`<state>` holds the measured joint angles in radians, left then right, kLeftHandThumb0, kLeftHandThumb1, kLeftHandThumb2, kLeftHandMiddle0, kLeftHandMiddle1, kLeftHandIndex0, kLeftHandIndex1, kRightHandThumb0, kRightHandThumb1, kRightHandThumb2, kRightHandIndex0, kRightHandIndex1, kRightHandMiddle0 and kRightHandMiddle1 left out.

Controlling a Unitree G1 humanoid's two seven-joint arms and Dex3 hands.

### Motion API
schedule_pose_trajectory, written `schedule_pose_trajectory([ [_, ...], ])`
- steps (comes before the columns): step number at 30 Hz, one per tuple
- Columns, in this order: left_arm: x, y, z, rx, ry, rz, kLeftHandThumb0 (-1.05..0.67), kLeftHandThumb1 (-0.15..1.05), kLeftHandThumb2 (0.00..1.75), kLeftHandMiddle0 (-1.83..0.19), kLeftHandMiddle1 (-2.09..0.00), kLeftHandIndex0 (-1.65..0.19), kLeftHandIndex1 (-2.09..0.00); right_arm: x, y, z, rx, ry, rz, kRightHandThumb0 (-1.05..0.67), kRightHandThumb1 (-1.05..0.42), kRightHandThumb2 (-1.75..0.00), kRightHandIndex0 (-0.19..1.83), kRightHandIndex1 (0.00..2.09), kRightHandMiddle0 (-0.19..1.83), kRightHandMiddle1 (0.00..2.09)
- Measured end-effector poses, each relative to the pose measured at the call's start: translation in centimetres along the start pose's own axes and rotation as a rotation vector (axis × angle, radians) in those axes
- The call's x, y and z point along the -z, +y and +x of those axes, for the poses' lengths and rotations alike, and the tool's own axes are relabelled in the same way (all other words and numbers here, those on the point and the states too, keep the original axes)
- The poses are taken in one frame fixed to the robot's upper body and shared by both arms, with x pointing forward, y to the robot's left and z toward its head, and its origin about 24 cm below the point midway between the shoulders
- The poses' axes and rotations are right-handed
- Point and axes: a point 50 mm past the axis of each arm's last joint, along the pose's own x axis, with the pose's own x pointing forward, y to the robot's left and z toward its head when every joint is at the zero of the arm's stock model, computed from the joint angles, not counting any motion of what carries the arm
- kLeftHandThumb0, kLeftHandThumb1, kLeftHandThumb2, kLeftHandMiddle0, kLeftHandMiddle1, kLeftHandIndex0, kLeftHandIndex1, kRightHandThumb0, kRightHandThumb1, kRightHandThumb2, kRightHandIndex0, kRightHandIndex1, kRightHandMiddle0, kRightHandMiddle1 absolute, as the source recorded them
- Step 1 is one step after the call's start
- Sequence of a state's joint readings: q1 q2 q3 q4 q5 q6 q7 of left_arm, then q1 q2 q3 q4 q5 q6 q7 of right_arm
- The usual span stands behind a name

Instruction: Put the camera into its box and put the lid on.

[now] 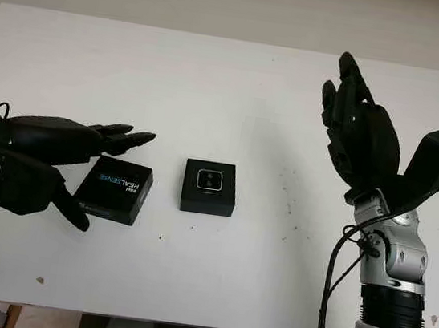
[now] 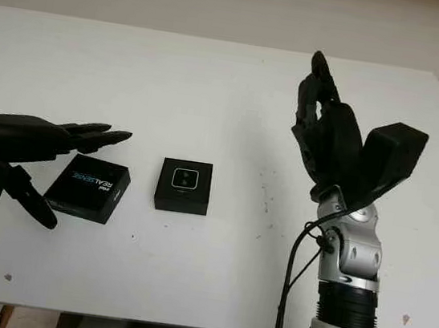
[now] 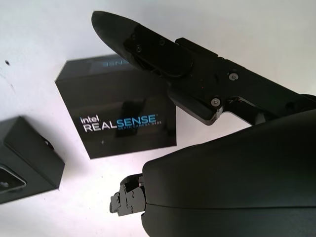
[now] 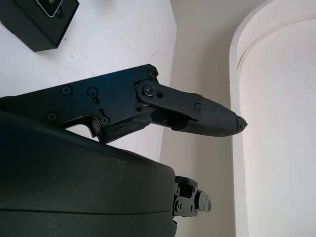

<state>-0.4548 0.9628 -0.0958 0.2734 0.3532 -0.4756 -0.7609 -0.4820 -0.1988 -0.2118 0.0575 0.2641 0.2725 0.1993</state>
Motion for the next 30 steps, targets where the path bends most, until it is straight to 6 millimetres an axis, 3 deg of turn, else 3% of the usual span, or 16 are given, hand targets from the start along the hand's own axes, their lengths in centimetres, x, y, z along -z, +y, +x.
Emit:
schedule_pose_trajectory([
  [8,0.3,-1.4,1.3,-0.018,0.029,0.018,-0.77,0.89,0.06,0.16,-0.05,0.17,-0.03,-0.3,0.1,-0.1,0.008,-0.014,-0.008,-0.7,-1.05,-0.68,-0.11,0.04,-0.09,0.03],
  [12,0.3,-1.9,1.8,-0.068,0.011,-0.006,-0.72,0.88,0.05,-0.08,-0.15,-0.03,-0.14,-0.4,0.1,-0.1,0.019,-0.014,-0.026,-0.72,-1.05,-0.65,-0.09,0.05,-0.08,0.04],
  [13,0.2,-2.1,1.9,-0.089,-0.005,-0.017,-0.72,0.89,0.06,-0.21,-0.3,-0.11,-0.19,-0.4,0.1,-0.1,0.021,-0.014,-0.028,-0.72,-1.05,-0.64,-0.09,0.05,-0.08,0.03],
  [15,0.1,-2.4,2.1,-0.116,-0.022,-0.036,-0.71,0.88,0.05,-0.16,-0.67,-0.16,-0.29,-0.4,0.1,-0.2,0.023,-0.014,-0.029,-0.72,-1.05,-0.64,-0.1,0.05,-0.08,0.03],
  [16,0.1,-2.4,2.1,-0.117,-0.022,-0.039,-0.68,0.86,0.05,-0.11,-0.75,-0.18,-0.33,-0.4,0.1,-0.2,0.024,-0.014,-0.03,-0.72,-1.05,-0.64,-0.09,0.05,-0.07,0.04],
  [21,0.1,-2.2,2.1,-0.108,0.006,-0.043,-0.59,0.81,0.05,-0.21,-0.6,-0.22,-0.4,-0.3,0.1,-0.2,0.025,-0.012,-0.031,-0.71,-1.05,-0.64,-0.1,0.05,-0.06,0.04],
  [23,-0.1,-2.2,2.1,-0.107,0.011,-0.035,-0.57,0.82,0.05,-0.11,-1.35,-0.26,-0.43,-0.3,0.1,-0.2,0.026,-0.012,-0.033,-0.72,-1.05,-0.64,-0.1,0.05,-0.07,0.04],
  [25,-0.2,-2.1,2.1,-0.108,0.014,-0.021,-0.56,0.82,0.05,-0.06,-1.8,-0.28,-0.46,-0.3,0.1,-0.2,0.027,-0.012,-0.036,-0.72,-1.05,-0.64,-0.1,0.05,-0.07,0.04],
  [26,-0.3,-2.0,2.1,-0.113,0.011,-0.012,-0.54,0.84,0.06,-0.05,-1.77,-0.32,-0.52,-0.3,0.1,-0.2,0.027,-0.012,-0.039,-0.72,-1.05,-0.64,-0.1,0.05,-0.07,0.04],
  [27,-0.4,-2.0,2.0,-0.117,0.006,-0.002,-0.53,0.87,0.06,-0.09,-1.61,-0.31,-0.61,-0.3,0.1,-0.2,0.028,-0.011,-0.04,-0.72,-1.05,-0.64,-0.1,0.05,-0.07,0.04],
  [29,-0.5,-2.0,1.9,-0.12,-0.004,0.027,-0.43,1.0,0.06,-0.29,-1.51,-0.31,-1.02,-0.3,0.1,-0.2,0.029,-0.011,-0.04,-0.71,-1.05,-0.63,-0.1,0.05,-0.07,0.04],
  [30,-0.5,-2.1,1.8,-0.117,-0.005,0.039,-0.41,1.02,0.06,-0.32,-1.51,-0.31,-1.1,-0.3,0.1,-0.2,0.029,-0.011,-0.04,-0.71,-1.05,-0.64,-0.1,0.05,-0.07,0.04],
])
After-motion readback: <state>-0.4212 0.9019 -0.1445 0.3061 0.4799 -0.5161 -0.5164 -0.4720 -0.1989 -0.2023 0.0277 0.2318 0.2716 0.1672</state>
